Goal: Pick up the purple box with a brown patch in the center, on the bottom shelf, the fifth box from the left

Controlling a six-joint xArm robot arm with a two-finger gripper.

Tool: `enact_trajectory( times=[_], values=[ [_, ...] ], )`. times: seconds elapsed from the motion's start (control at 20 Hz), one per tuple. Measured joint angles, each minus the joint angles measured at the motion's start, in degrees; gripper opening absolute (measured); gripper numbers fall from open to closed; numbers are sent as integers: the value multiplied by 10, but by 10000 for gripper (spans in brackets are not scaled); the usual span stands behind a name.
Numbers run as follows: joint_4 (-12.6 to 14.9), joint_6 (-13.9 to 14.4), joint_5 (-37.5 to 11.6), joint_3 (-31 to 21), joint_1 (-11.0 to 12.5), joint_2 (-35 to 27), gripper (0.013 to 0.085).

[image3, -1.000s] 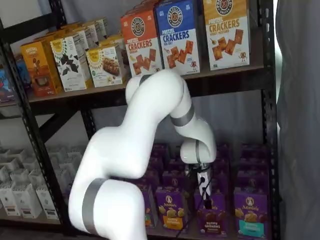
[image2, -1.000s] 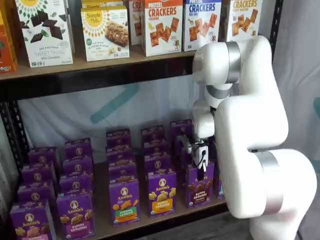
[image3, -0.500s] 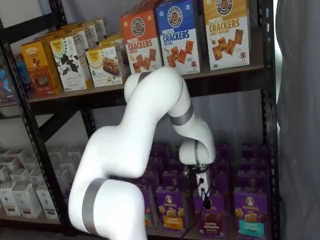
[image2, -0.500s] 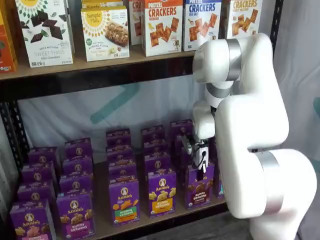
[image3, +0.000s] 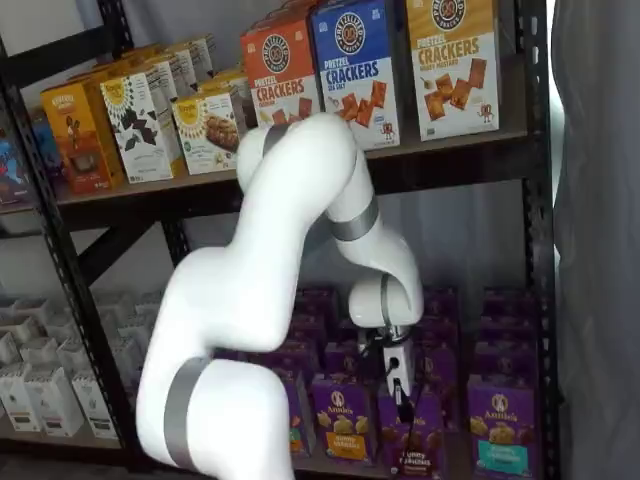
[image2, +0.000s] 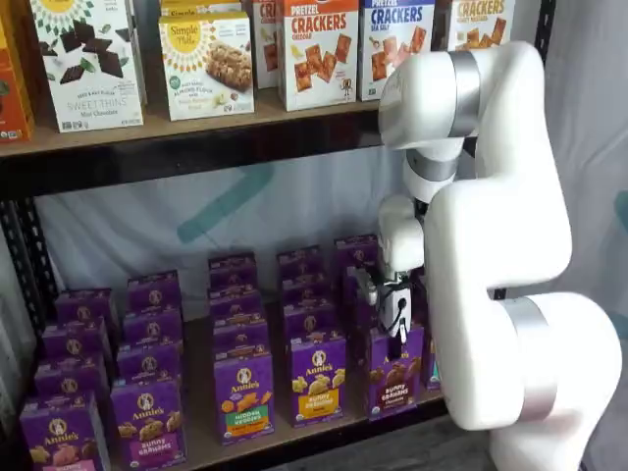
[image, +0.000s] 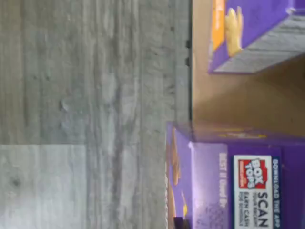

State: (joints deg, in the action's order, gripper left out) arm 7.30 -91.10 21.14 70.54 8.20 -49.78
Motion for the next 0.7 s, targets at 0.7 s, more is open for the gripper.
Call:
enact_trajectory(
  times=[0.7],
  values=[
    [-4,12,-29,-173,-15,137,290]
  ],
)
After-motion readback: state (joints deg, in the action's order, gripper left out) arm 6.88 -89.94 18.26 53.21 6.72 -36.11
